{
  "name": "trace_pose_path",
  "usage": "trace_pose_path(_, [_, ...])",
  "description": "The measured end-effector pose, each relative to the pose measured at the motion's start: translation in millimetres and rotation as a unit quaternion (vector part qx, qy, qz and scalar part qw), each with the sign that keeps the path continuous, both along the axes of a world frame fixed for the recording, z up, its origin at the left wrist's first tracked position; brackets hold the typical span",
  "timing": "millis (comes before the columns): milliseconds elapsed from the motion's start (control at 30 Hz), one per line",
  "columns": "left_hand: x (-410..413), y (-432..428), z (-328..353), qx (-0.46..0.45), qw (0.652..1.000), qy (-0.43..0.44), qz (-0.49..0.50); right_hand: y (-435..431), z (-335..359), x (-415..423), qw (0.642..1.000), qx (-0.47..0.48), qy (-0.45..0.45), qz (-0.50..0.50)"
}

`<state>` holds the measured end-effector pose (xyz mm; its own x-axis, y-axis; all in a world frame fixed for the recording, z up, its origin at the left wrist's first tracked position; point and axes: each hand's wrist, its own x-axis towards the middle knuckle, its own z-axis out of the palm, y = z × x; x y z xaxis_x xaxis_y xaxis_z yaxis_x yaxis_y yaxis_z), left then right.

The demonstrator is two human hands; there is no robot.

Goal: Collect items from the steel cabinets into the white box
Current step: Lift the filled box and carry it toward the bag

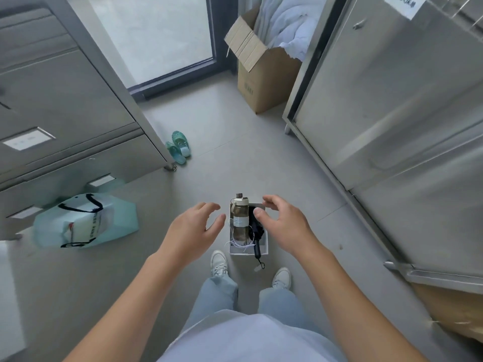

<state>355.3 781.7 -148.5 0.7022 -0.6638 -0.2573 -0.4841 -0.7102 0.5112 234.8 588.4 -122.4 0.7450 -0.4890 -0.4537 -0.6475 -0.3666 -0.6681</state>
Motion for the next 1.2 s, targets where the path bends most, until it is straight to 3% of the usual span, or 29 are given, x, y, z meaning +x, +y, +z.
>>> trace_pose_path(200, [-23,-7,-46,0.042,0.999,0.012,0.026,-25,-66,-12,0.998,0.044,0.022,0.024])
trace_pose_path(333, [-34,-14,-119,0.062,0.996,0.05,0.044,-35,-151,-18,0.997,0.065,0.04,0.02])
trace_pose_path(600, [-38,-24,-347,0.078,0.981,0.12,0.13,-49,-389,-23,0.988,0.079,0.121,-0.052])
trace_pose_path(833, [-35,-25,-547,0.089,0.971,0.159,0.154,-48,-569,-45,0.983,0.079,0.137,-0.091])
trace_pose_path(1000, [-35,-15,-613,0.114,0.965,0.166,0.165,-49,-629,-58,0.981,0.086,0.147,-0.093])
trace_pose_path(1200, [-36,-23,-647,0.091,0.938,0.212,0.26,-56,-667,-55,0.976,0.086,0.157,-0.126])
